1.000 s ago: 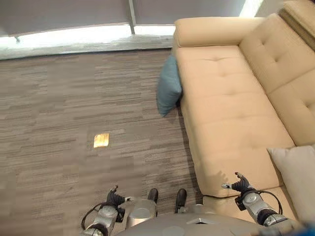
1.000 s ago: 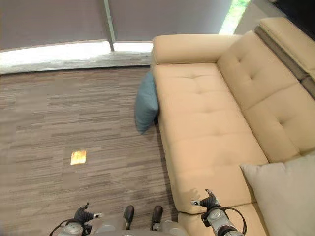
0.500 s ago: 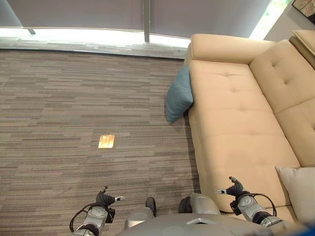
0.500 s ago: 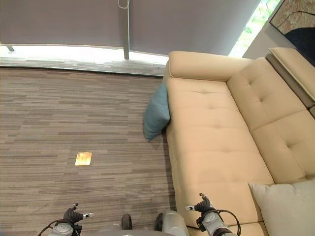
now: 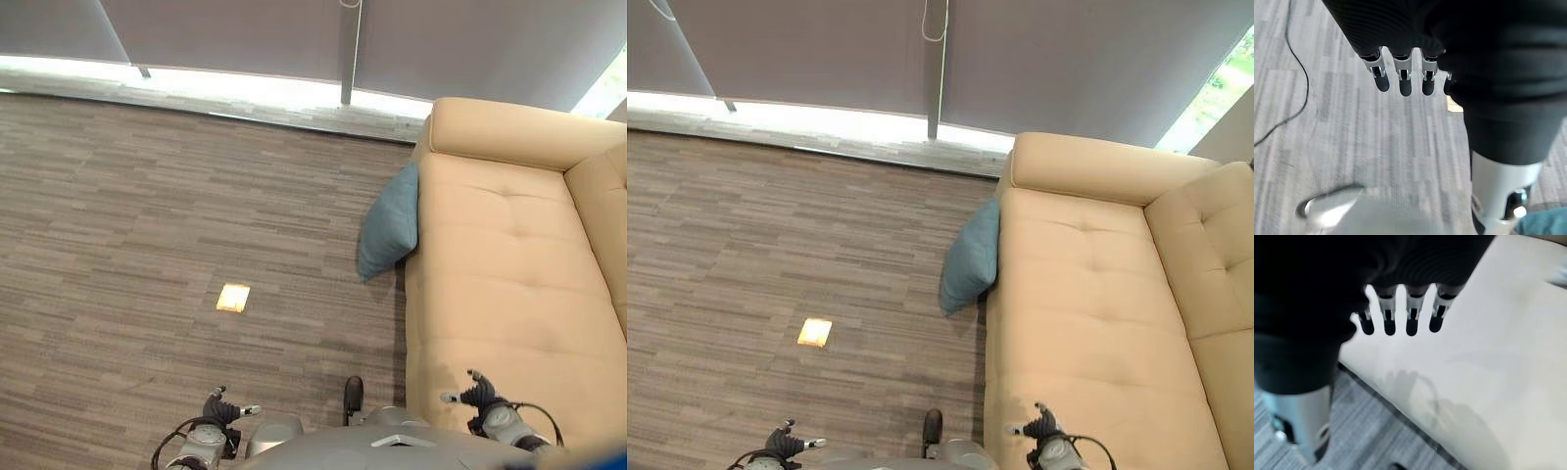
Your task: Pick up all the scattered cushions and arrange them neatly on the sofa.
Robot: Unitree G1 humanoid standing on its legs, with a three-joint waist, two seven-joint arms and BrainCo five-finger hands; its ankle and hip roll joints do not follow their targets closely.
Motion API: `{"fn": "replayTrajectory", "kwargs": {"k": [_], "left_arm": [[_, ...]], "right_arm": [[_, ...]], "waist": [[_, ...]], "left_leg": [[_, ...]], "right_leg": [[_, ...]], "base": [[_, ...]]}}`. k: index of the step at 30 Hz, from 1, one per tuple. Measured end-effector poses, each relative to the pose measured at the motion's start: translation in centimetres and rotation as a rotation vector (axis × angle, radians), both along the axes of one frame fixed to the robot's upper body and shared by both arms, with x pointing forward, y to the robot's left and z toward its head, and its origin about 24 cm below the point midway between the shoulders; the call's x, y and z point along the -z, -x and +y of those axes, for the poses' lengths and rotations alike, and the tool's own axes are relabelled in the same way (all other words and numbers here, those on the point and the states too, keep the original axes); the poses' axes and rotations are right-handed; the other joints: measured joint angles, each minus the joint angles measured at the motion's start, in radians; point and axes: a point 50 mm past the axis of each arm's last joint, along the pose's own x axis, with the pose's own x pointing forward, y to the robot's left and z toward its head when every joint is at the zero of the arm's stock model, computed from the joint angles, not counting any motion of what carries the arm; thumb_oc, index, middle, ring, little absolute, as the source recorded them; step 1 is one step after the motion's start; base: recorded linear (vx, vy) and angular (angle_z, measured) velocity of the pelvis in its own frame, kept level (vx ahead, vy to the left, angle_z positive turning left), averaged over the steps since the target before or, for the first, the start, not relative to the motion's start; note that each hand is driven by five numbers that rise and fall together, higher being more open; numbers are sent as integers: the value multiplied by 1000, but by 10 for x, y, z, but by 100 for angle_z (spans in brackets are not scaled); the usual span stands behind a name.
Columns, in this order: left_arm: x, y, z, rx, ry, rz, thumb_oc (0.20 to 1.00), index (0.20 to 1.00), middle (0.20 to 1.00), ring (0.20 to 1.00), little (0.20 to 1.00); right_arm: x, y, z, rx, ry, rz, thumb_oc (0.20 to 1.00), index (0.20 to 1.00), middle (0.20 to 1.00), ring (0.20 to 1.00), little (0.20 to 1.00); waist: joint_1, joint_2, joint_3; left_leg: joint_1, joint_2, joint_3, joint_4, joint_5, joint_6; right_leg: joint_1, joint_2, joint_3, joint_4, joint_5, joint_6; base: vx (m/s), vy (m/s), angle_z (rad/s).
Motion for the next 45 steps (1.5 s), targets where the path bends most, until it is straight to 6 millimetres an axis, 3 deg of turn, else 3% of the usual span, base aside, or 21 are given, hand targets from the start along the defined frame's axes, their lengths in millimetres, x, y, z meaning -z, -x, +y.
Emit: {"fn": "replayTrajectory", "kwargs": {"k": [2, 5, 8, 9, 11, 14, 17, 18, 20, 24, 26, 27, 28, 30, 32, 33, 35, 36, 38, 41, 45], "left_arm": [[-2, -4, 3, -36, 2, -20, 1000, 1000, 1000, 1000, 1000], [-3, -8, 3, -31, 4, -36, 1000, 1000, 1000, 1000, 1000], [-2, -8, 3, -40, 8, -26, 1000, 1000, 1000, 1000, 1000], [0, 0, 3, -46, 10, -6, 1000, 1000, 1000, 1000, 1000], [-1, 12, 12, -55, -11, 33, 1000, 1000, 1000, 1000, 1000], [-4, 9, 22, -47, -33, 30, 1000, 1000, 1000, 1000, 1000], [-11, -9, 32, -26, -61, -12, 1000, 1000, 1000, 1000, 1000], [-14, -15, 35, -18, -69, -27, 1000, 1000, 1000, 1000, 1000], [-14, -18, 34, -9, -70, -33, 1000, 1000, 1000, 1000, 1000], [-12, -10, 32, -14, -62, -10, 1000, 1000, 1000, 1000, 1000], [-9, -9, 26, -7, -51, 11, 1000, 1000, 1000, 1000, 1000], [-9, -20, 19, -7, -33, -9, 1000, 1000, 1000, 1000, 1000], [-10, -31, 11, 8, -11, -48, 1000, 1000, 1000, 1000, 1000], [-8, -26, 8, 12, -5, -49, 1000, 1000, 1000, 1000, 1000], [-6, -17, 7, 27, -7, -23, 1000, 1000, 1000, 1000, 1000], [-5, -11, 10, 24, -12, -3, 1000, 1000, 1000, 1000, 1000], [-2, -5, 7, 20, -5, 11, 1000, 1000, 1000, 1000, 1000], [-3, -9, 6, 20, -3, 0, 1000, 1000, 1000, 1000, 1000], [-6, -15, 12, 23, -18, -15, 1000, 1000, 1000, 1000, 1000], [-7, -20, 11, 30, -17, -23, 1000, 1000, 1000, 1000, 1000], [-4, -15, 6, 28, 2, -8, 1000, 1000, 1000, 1000, 1000]], "right_arm": [[0, -2, 1, -7, 1, -1, 1000, 1000, 1000, 1000, 1000], [2, 4, 0, -4, 7, 24, 1000, 1000, 1000, 1000, 1000], [6, 18, -3, 15, 21, 85, 1000, 1000, 1000, 1000, 1000], [7, 22, -5, 19, 24, 92, 1000, 1000, 1000, 1000, 1000], [12, 29, 7, 19, -7, 110, 1000, 1000, 1000, 1000, 1000], [14, 29, 18, 12, -39, 106, 1000, 1000, 1000, 1000, 1000], [13, 21, 24, 1, -60, 82, 1000, 1000, 1000, 1000, 1000], [13, 19, 28, -7, -72, 73, 1000, 1000, 1000, 1000, 1000], [13, 20, 30, -16, -77, 80, 1000, 1000, 1000, 1000, 1000], [13, 18, 31, -24, -75, 80, 1000, 1000, 1000, 1000, 1000], [2, -7, 27, -67, -68, -20, 1000, 1000, 1000, 1000, 1000], [-4, -21, 23, -68, -51, -57, 1000, 1000, 1000, 1000, 1000], [2, -6, 20, -41, -44, -1, 1000, 1000, 1000, 1000, 1000], [12, 25, 15, -11, -33, 101, 1000, 1000, 1000, 1000, 1000], [12, 31, 11, 17, -29, 113, 1000, 1000, 1000, 1000, 1000], [12, 29, 11, 17, -30, 107, 1000, 1000, 1000, 1000, 1000], [10, 28, 4, 19, -6, 99, 1000, 1000, 1000, 1000, 1000], [8, 23, 3, 15, 3, 86, 1000, 1000, 1000, 1000, 1000], [4, 4, 5, 2, 2, 43, 1000, 1000, 1000, 1000, 1000], [2, 0, 4, 0, 12, 38, 1000, 1000, 1000, 1000, 1000], [6, 14, 0, 17, 22, 80, 1000, 1000, 1000, 1000, 1000]], "waist": [[7, -7, 6], [9, 5, 9], [17, 19, 17], [19, 35, 7], [13, 5, -16], [12, 1, -19], [2, 1, -17], [-3, 6, -14], [0, 6, -7], [11, 9, 10], [-13, 13, 32], [-35, 33, 73], [-52, 23, 80], [-44, 14, 38], [-57, 27, 16], [-56, 13, 14], [-19, -24, -5], [-10, -32, -12], [-2, -48, 3], [-13, -36, 26], [-15, 7, 31]], "left_leg": [[-34, 7, 4, -241, 66, 4], [-115, 14, -4, -326, 196, 3], [-117, 29, -9, -328, 229, 7], [-82, 39, -3, -347, 267, 34], [-14, -6, 20, -413, 284, 85], [64, -40, 51, -436, 248, 143], [85, -59, 65, -431, 224, 179], [97, -60, 60, -424, 213, 190], [118, -71, 67, -419, 188, 213], [144, -79, 66, -406, 167, 201], [102, -86, 11, -355, 108, 246], [98, -63, 13, -331, 92, 228], [128, -90, 17, -357, 85, 206], [178, -106, 6, -352, 38, 203], [192, -70, -44, -295, 5, 148], [134, -59, -44, -110, -9, 72], [-21, -48, -39, 211, -1, -2], [-80, -28, -34, 194, -3, 5], [-111, 7, -32, -65, 32, 11], [-112, 36, -56, -318, 169, -4], [-42, 41, -75, -380, 245, 37]], "right_leg": [[29, 3, 1, 0, -12, 10], [70, 14, 0, 0, -55, 33], [130, 18, 13, 2, -112, 53], [159, 23, 26, 2, -132, 76], [157, -32, 36, 67, -176, 126], [70, -80, 25, 335, -252, 225], [-133, -111, 46, 741, -243, 295], [-167, -110, 55, 771, -247, 298], [-213, -116, 51, 807, -242, 294], [-228, -91, 48, 708, -241, 293], [-322, -62, 52, 717, -293, 237], [-332, -20, 48, 531, -283, 216], [-369, -32, 28, 394, -199, 221], [-344, -50, 9, 417, -152, 190], [-235, -16, -21, 306, -72, 131], [-143, -2, -33, 196, -49, 79], [-28, 0, -26, 50, -5, 15], [-8, 2, -26, 15, -4, -2], [18, 7, -25, 3, -3, 1], [67, 19, -3, 3, -42, 55], [139, 23, 51, 4, -98, 93]], "base": [[134, 16, -27], [170, 61, -14], [221, 134, -12], [223, 192, -38], [185, 193, -35], [142, 195, -30], [98, 146, -9], [109, 138, 15], [19, 20, 4], [255, 63, 9], [443, 65, -29], [239, -15, -1], [399, -47, 26], [319, -77, 39], [232, -91, 68], [191, -67, 71], [122, -13, 26], [120, 10, -4], [172, 69, -19], [169, 143, -29], [156, 199, -49]]}}
